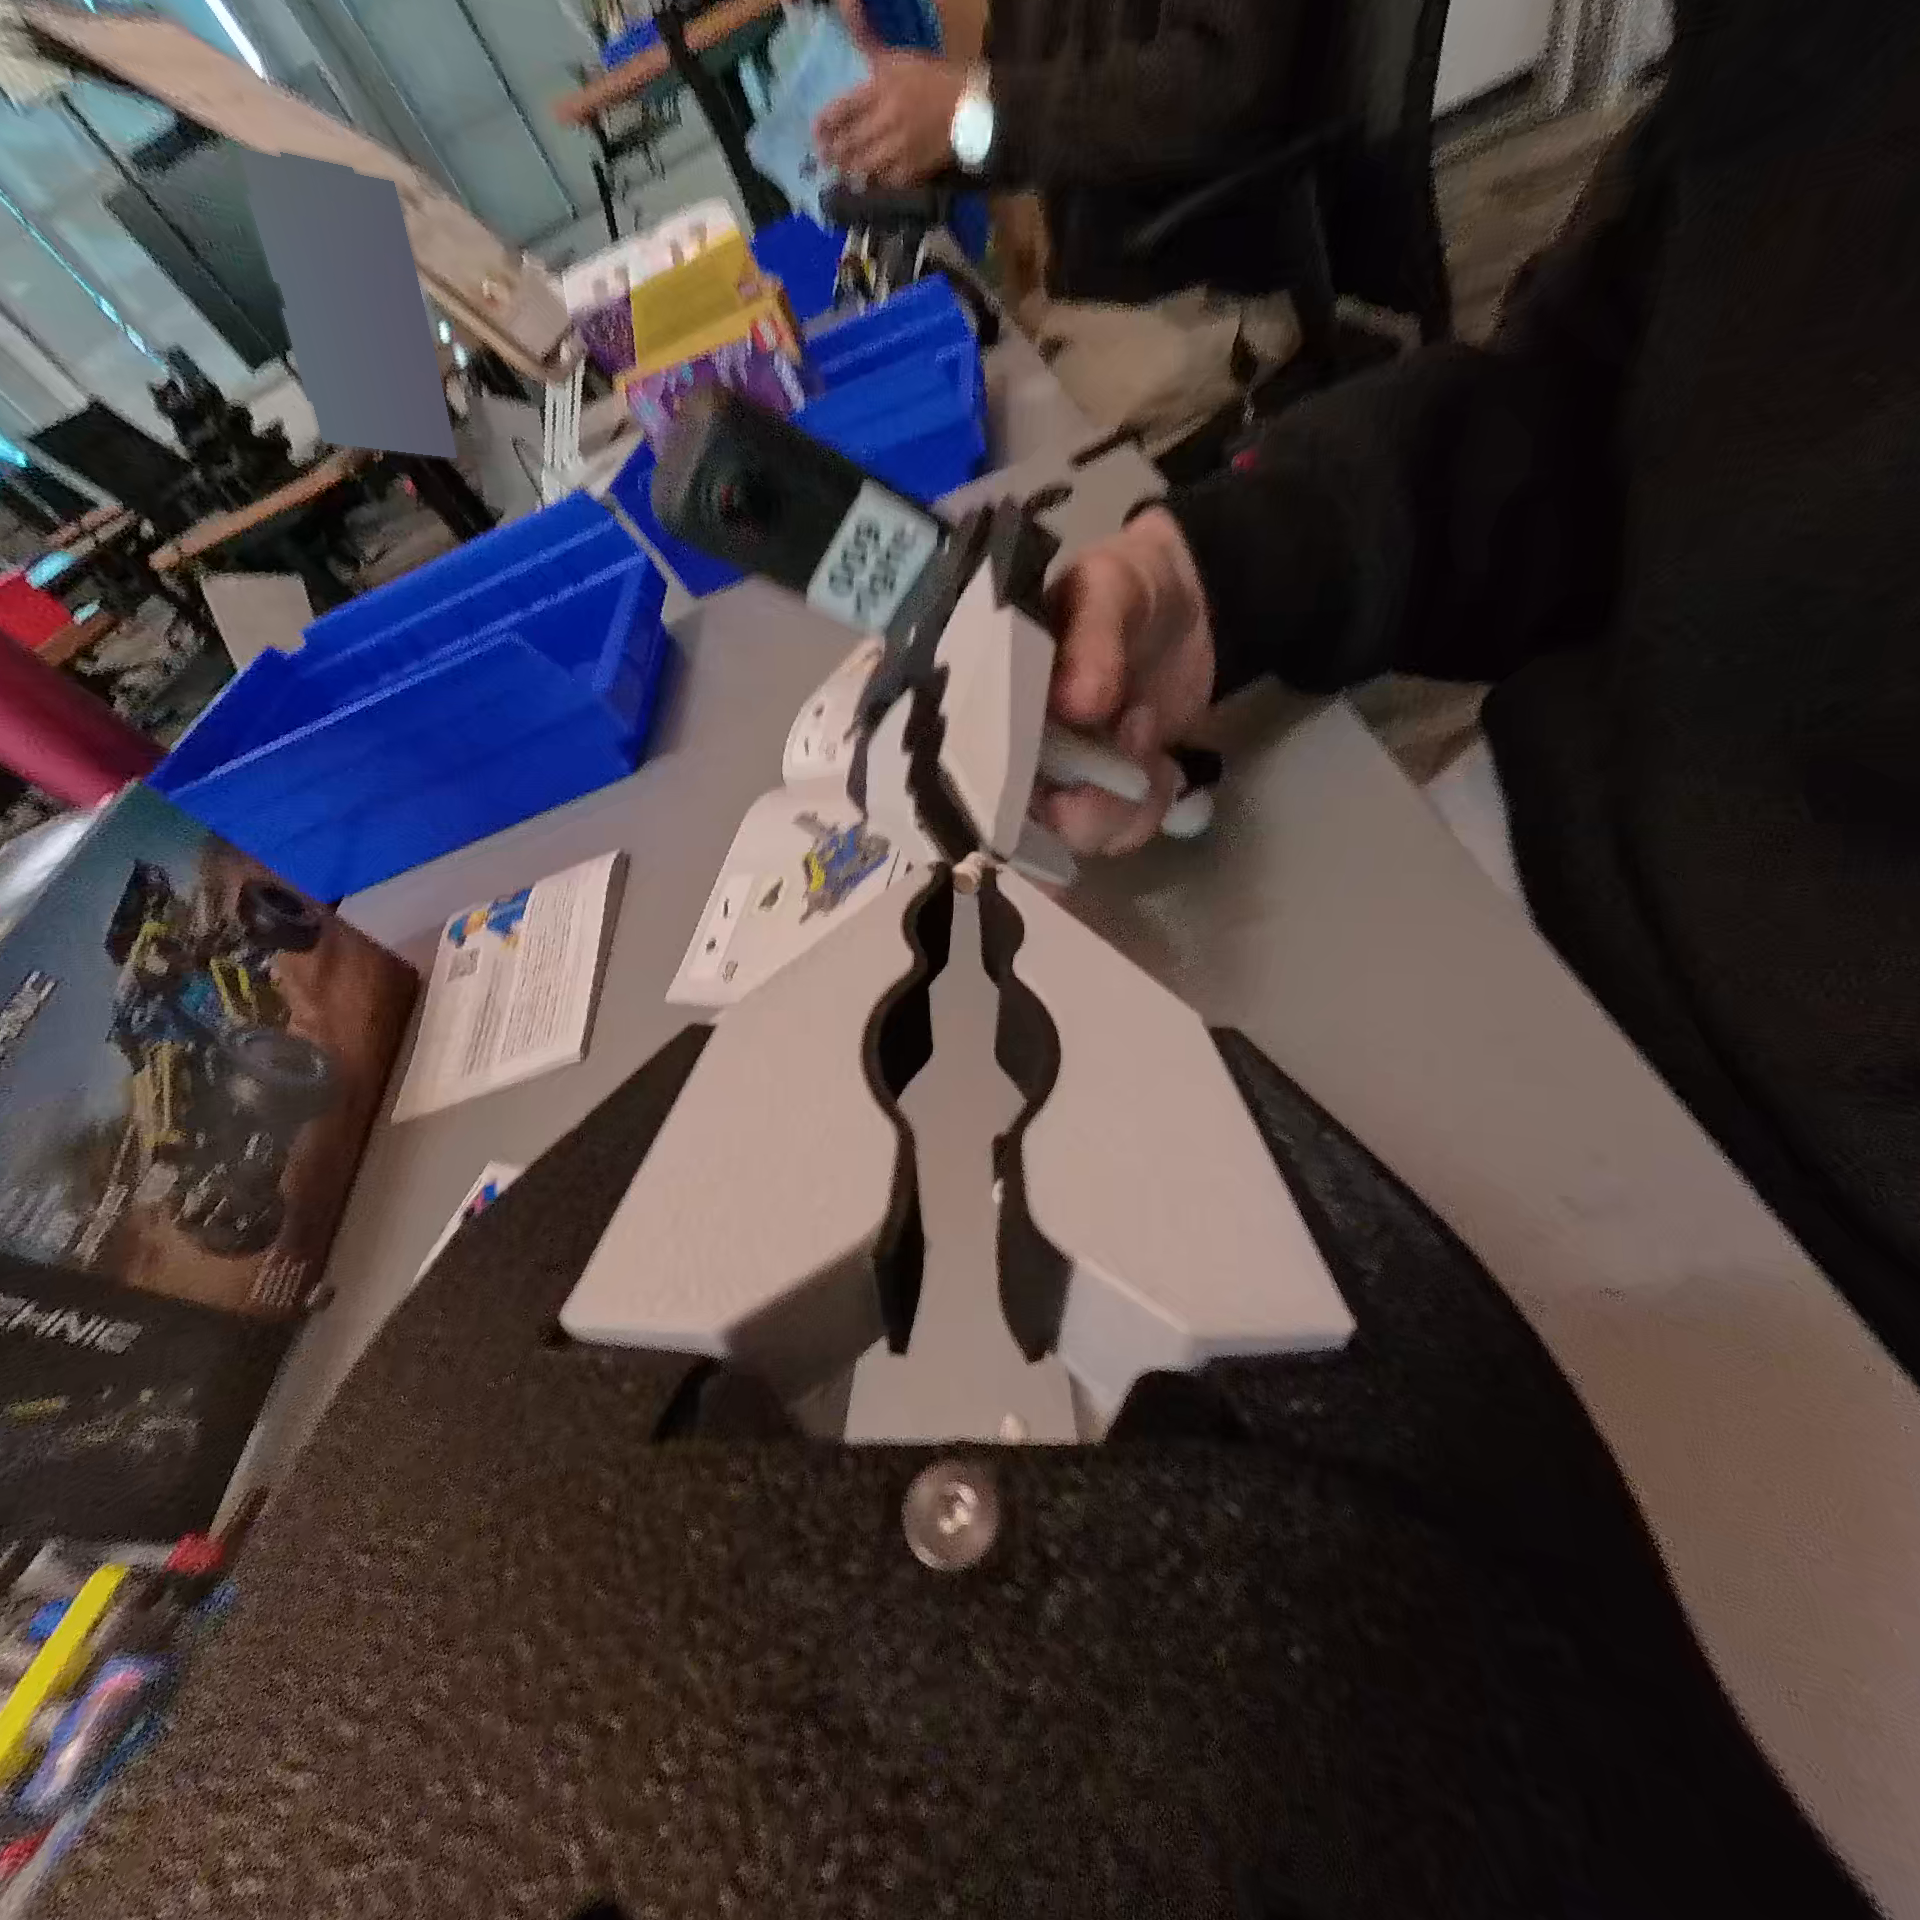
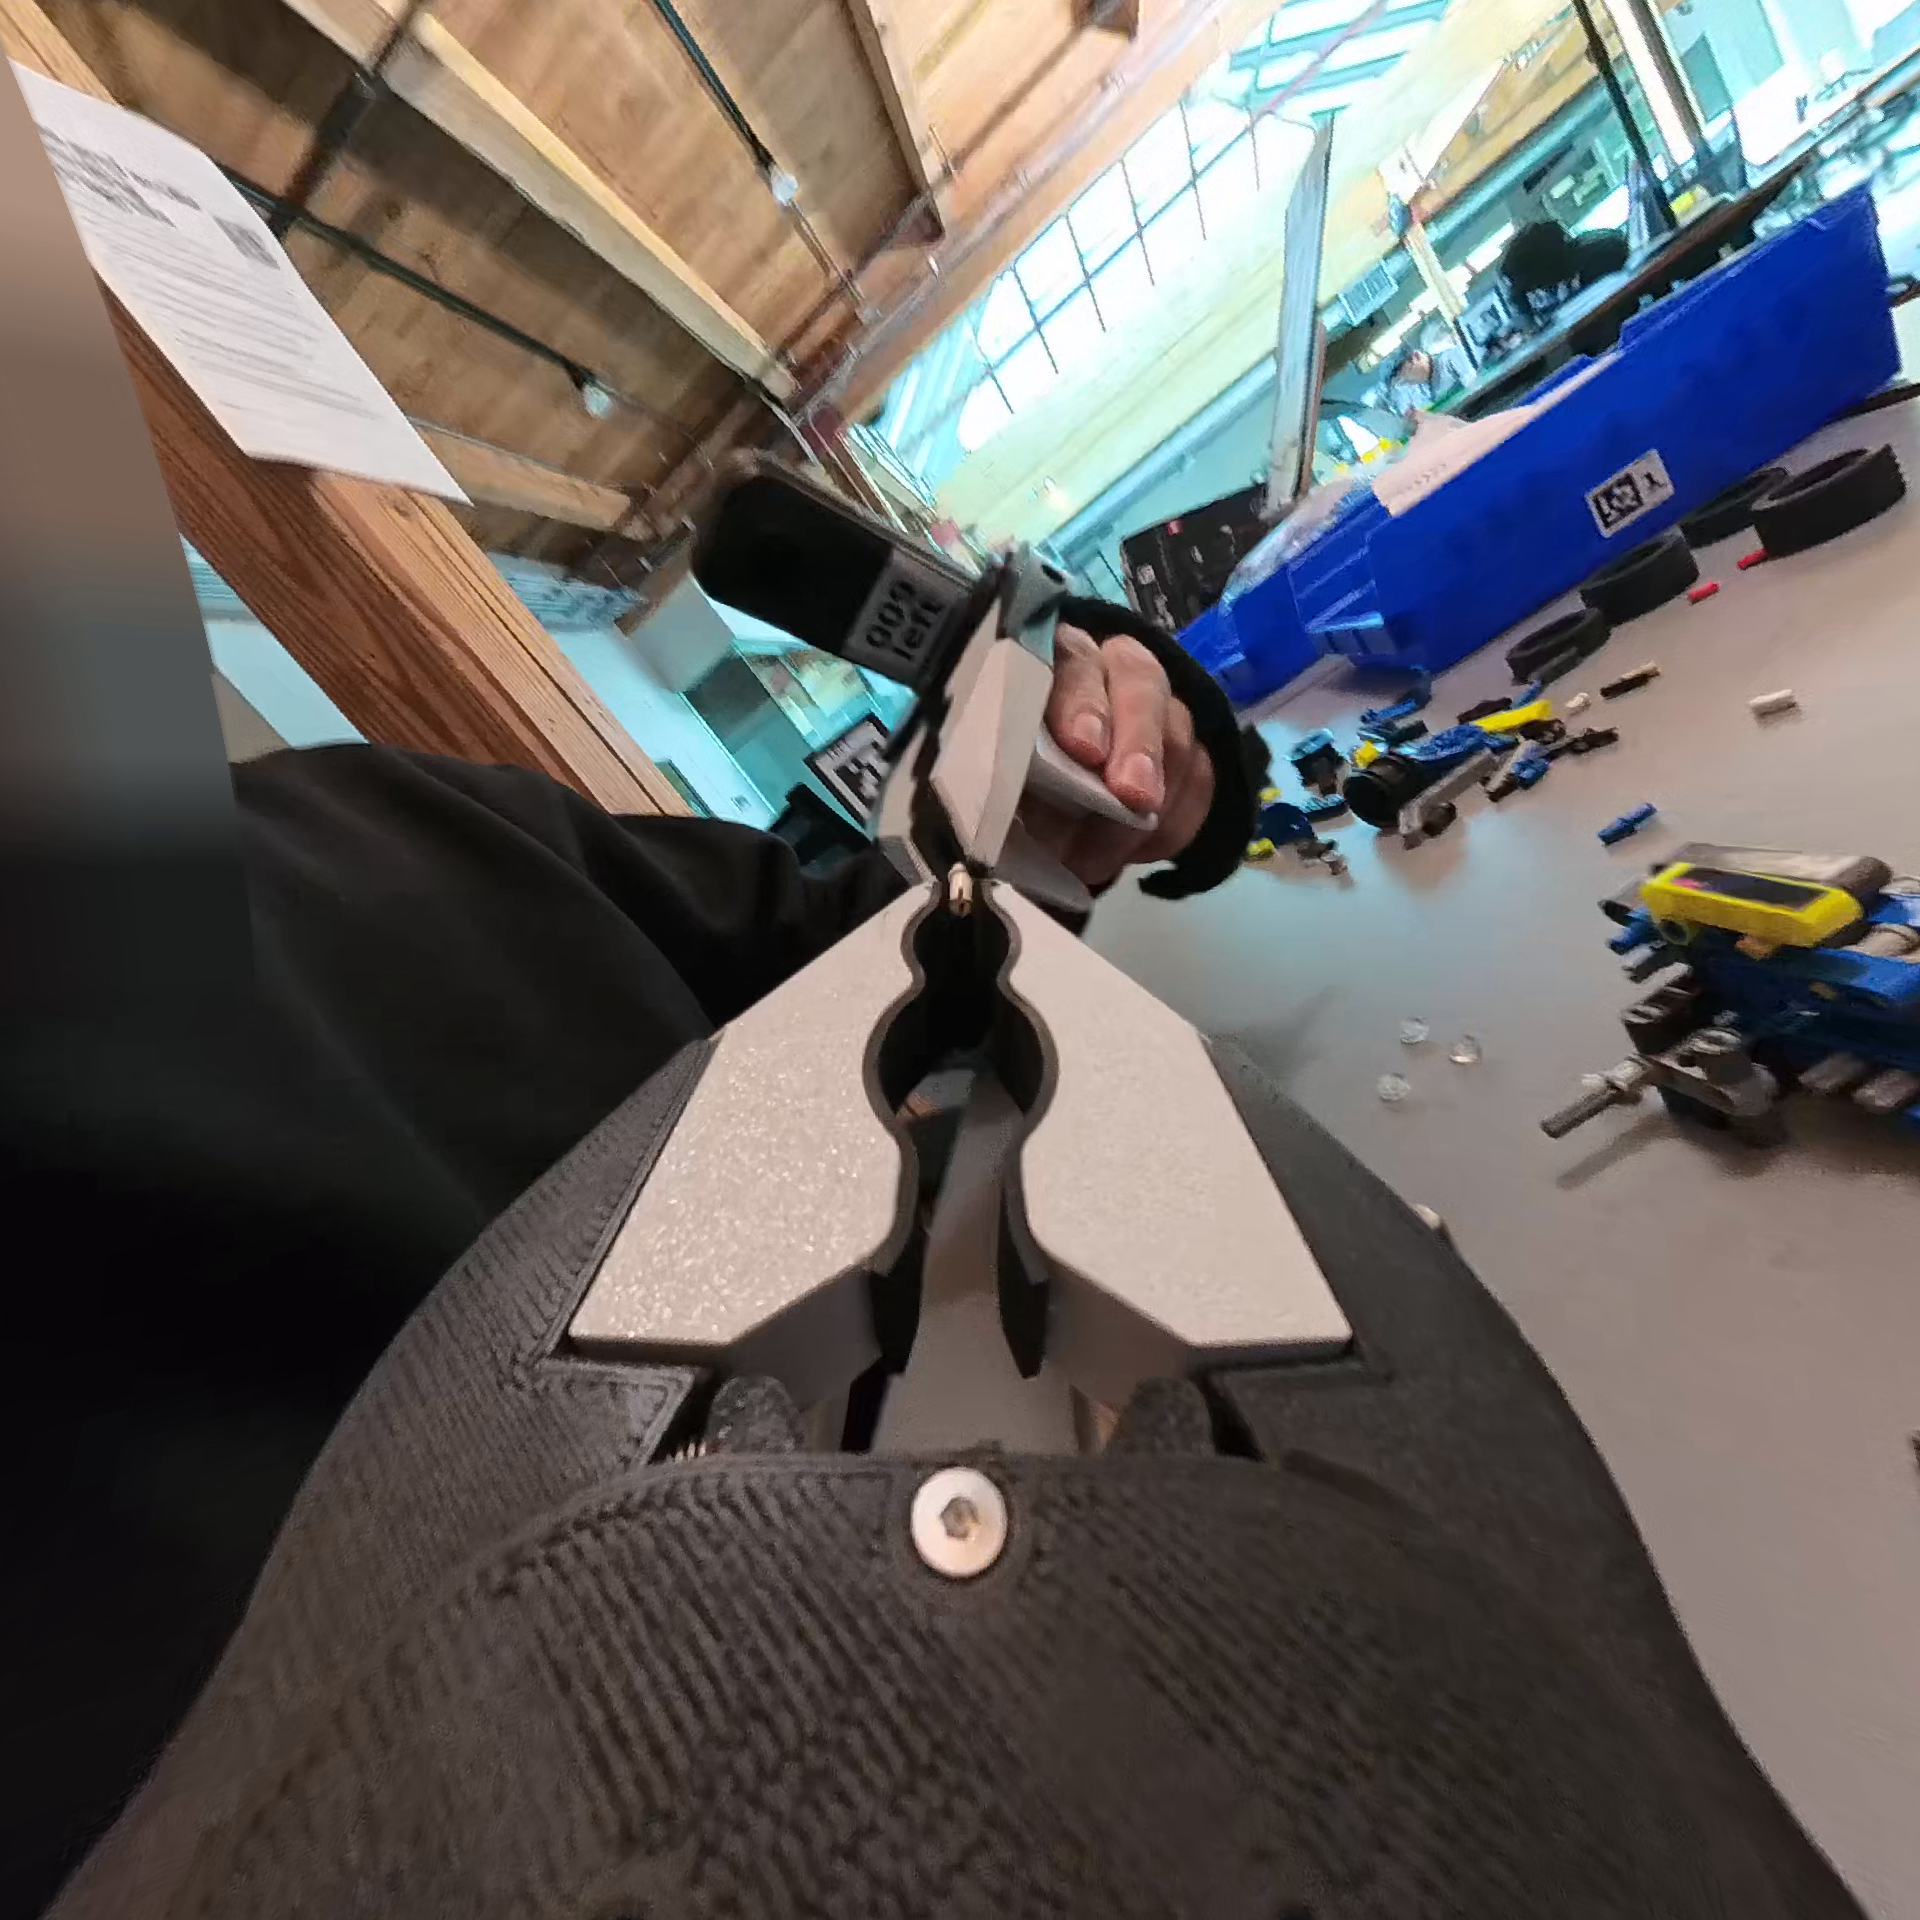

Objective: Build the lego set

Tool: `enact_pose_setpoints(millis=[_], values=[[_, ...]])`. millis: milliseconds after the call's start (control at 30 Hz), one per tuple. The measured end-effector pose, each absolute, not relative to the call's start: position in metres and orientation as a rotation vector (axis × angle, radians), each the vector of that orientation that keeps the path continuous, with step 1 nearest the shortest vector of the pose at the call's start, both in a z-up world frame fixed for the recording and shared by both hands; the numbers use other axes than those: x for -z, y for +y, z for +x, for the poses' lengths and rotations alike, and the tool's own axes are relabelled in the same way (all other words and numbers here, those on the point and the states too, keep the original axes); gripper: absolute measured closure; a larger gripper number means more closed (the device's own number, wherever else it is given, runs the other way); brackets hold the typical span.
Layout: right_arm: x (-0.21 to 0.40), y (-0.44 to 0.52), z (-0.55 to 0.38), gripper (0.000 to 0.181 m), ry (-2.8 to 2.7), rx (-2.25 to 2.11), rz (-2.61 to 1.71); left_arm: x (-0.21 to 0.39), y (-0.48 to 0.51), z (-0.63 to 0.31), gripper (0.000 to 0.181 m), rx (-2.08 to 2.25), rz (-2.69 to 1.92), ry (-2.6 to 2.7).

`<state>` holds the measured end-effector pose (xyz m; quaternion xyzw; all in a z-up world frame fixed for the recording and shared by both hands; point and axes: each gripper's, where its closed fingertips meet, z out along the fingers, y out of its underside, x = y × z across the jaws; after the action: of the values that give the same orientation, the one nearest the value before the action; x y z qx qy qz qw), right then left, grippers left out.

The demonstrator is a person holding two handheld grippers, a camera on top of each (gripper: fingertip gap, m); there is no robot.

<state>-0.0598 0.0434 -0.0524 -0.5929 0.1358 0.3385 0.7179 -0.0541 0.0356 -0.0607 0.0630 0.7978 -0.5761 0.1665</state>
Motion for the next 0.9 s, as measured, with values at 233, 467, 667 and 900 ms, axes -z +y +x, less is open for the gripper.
enact_pose_setpoints(millis=[233, 467, 667, 900], values=[[0.145, 0.031, -0.031, 0.153, 0.081, 0.019, -2.090, 0.124, 0.054, -0.031, 0.179, 1.100, 0.243, 2.612], [0.182, 0.048, -0.029, 0.156, -0.026, 0.046, -2.281, 0.161, 0.051, -0.021, 0.179, 0.720, 0.509, 2.758], [0.182, 0.049, -0.034, 0.168, -0.035, -0.023, -2.286, 0.169, 0.048, -0.024, 0.179, 0.597, 0.644, 2.804], [0.182, 0.049, -0.034, 0.168, -0.027, -0.039, -2.287, 0.176, 0.048, -0.027, 0.179, 0.480, 0.710, 2.801]])
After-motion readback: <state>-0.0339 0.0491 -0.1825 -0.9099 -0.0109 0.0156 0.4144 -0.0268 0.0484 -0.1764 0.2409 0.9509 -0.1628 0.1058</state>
